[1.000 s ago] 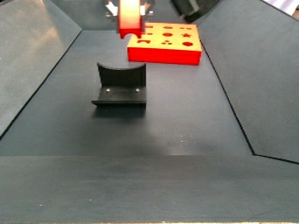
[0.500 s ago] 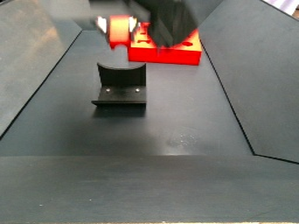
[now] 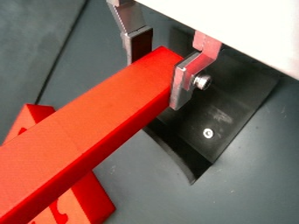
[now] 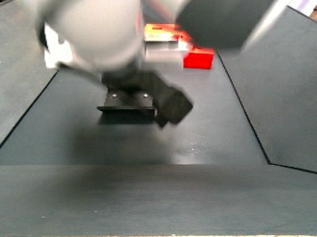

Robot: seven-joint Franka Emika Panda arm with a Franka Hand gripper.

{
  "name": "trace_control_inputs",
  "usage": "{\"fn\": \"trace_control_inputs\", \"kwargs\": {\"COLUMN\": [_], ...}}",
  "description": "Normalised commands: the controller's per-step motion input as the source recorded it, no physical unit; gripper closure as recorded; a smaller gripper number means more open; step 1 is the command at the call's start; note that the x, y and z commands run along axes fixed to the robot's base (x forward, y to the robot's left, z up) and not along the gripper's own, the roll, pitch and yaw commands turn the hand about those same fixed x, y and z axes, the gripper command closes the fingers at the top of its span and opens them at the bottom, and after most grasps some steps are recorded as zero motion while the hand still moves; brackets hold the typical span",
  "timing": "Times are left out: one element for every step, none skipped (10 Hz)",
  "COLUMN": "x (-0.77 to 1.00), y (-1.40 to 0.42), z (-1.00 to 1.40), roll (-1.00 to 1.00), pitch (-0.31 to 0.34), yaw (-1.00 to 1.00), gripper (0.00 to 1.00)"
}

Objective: Pick up the arch object. Move up. Place the arch object on the fixture. Regrasp the arch object. Rotate the arch object. Move to above the board. Insert the arch object.
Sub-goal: Place the arch object on the fixture, then regrasp the arch object.

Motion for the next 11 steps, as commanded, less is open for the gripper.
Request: {"fn": "trace_control_inputs", "kwargs": {"x": [0.16,0.17,0.14,0.12,0.09,0.05,0.05,0.0,0.0,0.0,0.0], "y": [0.1,0.1,0.09,0.08,0.05,0.04,0.04,-0.5,0.0,0.0,0.0], "z": [-1.0,-1.0,-0.8,-0.67,-0.44,-0.43,-0.43,-0.17,0.0,1.0,1.0], "roll": [-0.29,-0.19,-0.14,-0.13,-0.1,-0.07,-0.07,0.0,0.0,0.02,0.02], "pitch": [-0.007,-0.01,-0.017,-0.025,-0.037,-0.03,-0.03,0.0,0.0,0.003,0.004], "yaw": [-0.09,-0.08,-0.06,-0.06,-0.05,-0.03,-0.03,0.0,0.0,-0.05,-0.04], "gripper": [1.0,1.0,1.0,1.0,1.0,1.0,1.0,1.0,0.0,0.0,0.0]}}
